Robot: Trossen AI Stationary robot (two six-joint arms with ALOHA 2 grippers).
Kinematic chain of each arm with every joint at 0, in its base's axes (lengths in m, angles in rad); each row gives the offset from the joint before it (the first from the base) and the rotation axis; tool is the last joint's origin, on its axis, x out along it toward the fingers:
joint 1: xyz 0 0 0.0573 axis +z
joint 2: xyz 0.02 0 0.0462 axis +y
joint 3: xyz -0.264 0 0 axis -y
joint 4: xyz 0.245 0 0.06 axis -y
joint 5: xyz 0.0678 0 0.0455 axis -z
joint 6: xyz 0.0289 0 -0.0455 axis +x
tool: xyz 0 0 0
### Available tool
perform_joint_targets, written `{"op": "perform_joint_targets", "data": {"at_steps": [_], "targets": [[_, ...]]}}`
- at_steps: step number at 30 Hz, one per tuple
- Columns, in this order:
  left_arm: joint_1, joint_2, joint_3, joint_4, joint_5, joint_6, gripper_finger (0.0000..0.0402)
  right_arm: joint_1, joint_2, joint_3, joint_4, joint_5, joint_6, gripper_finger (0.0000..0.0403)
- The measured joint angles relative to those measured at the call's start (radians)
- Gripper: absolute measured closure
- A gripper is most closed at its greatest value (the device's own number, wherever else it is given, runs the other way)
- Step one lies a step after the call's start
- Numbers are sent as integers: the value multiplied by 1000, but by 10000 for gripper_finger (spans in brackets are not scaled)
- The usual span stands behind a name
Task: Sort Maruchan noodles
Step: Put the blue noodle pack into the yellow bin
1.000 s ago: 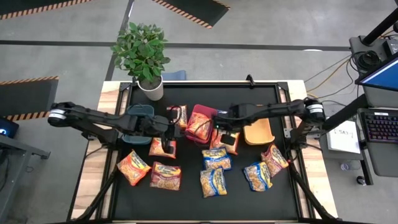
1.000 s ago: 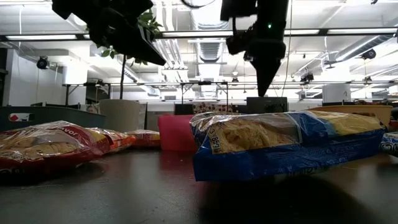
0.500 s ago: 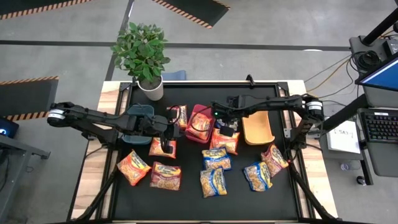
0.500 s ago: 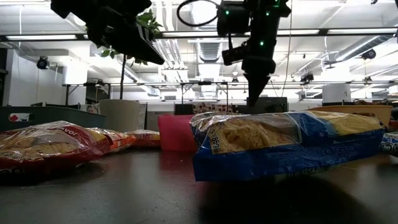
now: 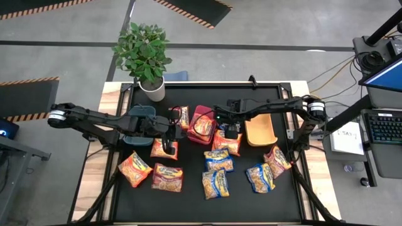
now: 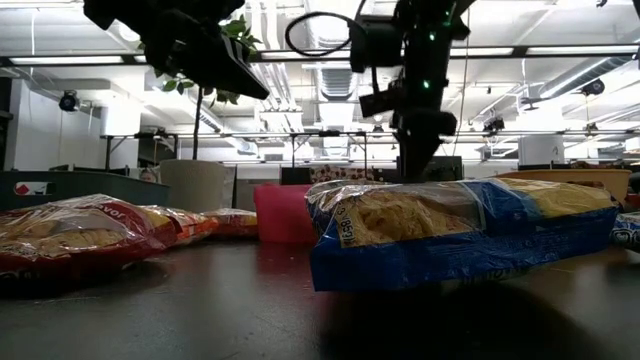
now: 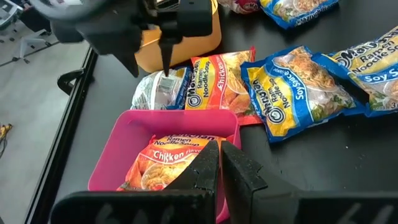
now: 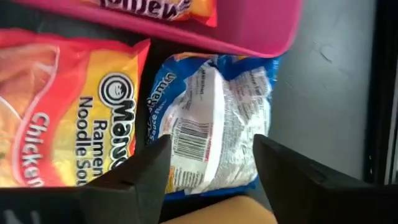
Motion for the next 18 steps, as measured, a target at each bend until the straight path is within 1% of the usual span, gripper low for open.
{"op": "perform_joint_targets", "data": {"at_steps": [4,8,14,18], "targets": [[0,0,0,2,0,0,402,-12,0,-67,123,13,-16,155],[0,0,0,4,0,0,402,-23,0,-110,185,96,32,153],[0,0,0,11,0,3,402,-41,-1,-163,216,76,89,170],[0,0,0,19,0,7,402,-46,-1,-238,343,37,107,186]]}}
